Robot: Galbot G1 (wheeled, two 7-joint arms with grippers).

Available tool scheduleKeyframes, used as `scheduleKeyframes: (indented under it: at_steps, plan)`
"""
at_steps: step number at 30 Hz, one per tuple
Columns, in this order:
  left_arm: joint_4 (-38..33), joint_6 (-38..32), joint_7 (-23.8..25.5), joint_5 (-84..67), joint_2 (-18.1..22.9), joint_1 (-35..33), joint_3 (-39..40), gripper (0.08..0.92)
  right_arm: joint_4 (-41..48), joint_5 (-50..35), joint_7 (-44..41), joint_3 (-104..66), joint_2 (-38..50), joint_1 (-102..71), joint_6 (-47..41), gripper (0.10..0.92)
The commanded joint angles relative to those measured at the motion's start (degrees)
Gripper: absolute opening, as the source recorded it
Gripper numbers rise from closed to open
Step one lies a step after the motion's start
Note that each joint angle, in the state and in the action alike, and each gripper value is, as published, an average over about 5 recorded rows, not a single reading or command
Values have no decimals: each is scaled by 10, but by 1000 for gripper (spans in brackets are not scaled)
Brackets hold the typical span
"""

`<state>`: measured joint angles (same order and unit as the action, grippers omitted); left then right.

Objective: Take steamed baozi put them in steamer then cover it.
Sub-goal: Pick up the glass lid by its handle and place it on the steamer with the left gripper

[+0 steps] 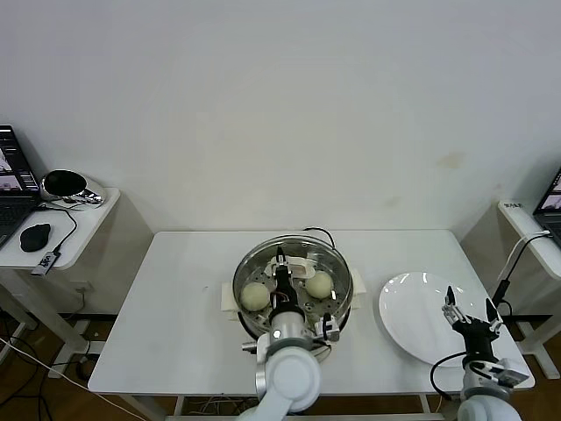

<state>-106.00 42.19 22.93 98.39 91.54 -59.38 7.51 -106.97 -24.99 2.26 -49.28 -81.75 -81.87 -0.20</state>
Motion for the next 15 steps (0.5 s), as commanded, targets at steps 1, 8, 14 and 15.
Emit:
scheduleKeyframes:
  at_steps: [1,8,14,15]
  plan:
    - [4,26,16,10,4,0,6,146,6,3,0,1,-1,2,3,823]
    - [16,26,11,4,4,6,7,146,9,3,0,1,-2,4,4,823]
    - [26,25,1,9,4,6,5,146,12,5,0,2,-2,3,7,823]
    - [28,25,0,10,4,6,5,146,12,6,0,3,-2,3,7,823]
